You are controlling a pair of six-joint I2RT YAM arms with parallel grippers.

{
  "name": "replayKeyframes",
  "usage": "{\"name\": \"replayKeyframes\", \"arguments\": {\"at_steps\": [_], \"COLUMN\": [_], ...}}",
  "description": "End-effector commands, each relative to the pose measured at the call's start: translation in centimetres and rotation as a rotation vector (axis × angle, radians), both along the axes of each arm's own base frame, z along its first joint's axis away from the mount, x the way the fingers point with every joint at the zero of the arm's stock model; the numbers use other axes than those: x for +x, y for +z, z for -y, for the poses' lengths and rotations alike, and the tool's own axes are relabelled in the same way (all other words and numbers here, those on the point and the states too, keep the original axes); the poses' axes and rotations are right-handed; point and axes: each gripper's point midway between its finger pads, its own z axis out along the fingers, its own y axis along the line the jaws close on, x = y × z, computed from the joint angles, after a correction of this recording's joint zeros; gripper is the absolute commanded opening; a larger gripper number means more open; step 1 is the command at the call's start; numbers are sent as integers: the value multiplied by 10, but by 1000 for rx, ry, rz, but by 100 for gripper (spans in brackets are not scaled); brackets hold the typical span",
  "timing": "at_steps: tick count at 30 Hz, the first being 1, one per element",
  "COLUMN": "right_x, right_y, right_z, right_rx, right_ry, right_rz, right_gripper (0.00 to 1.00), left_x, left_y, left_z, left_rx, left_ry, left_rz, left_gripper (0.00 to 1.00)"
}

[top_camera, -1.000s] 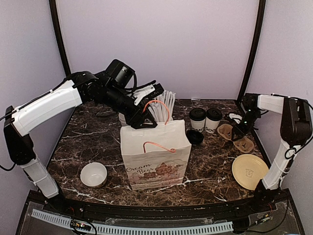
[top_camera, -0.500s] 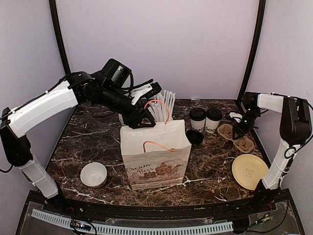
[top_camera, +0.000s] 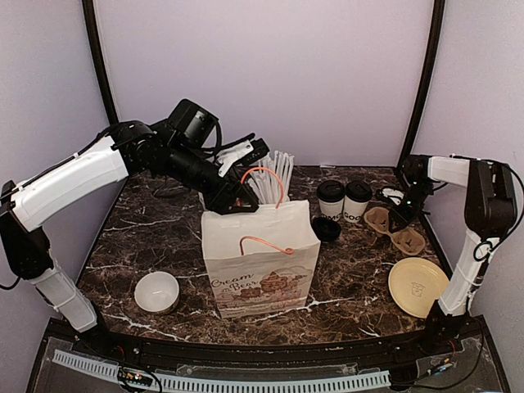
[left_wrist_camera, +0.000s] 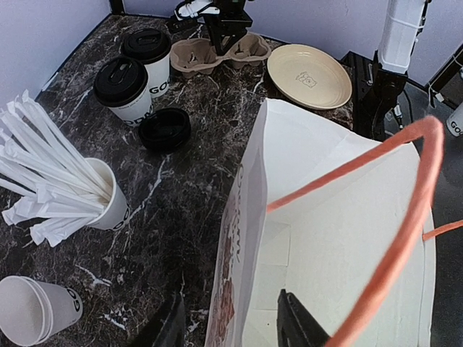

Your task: Pack the takeout coffee

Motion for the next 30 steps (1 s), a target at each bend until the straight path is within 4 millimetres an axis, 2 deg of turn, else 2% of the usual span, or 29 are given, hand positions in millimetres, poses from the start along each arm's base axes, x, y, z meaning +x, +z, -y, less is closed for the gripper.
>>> {"name": "replayKeyframes", "arguments": {"at_steps": [1, 4, 7, 11, 16, 20, 24, 27, 30], "right_x": [5, 4, 4, 1, 0, -1, -6, -8, -7], "right_y": [1, 1, -1, -5, -7, -1, 22, 54, 96], "right_z": [-4, -5, -5, -4, -4, -5, -6, -8, -15], "right_rx": [16, 21, 19, 13, 16, 17, 20, 33, 75], "right_ry": [-6, -9, -12, -13, -16, -15, -13, -14, -7], "right_rz": [4, 3, -1, -21, -27, -20, 8, 71, 166], "right_gripper": [32, 33, 40, 41, 36, 31, 29, 28, 27], "left_x": [-10, -9, -8, -8, -10, -9, -7, -4, -1], "left_y": [15, 16, 16, 16, 16, 15, 19, 25, 28], "left_z": [-7, -7, -8, -9, -11, -12, -12, -12, -13], "left_rx": [-33, -32, -27, -23, -24, -19, -24, -29, -24], "left_ry": [-18, -13, -7, -3, -2, 2, 5, 11, 20], "left_rz": [20, 24, 29, 29, 27, 29, 42, 64, 91], "left_gripper": [46, 46, 48, 48, 47, 47, 47, 47, 47]}}
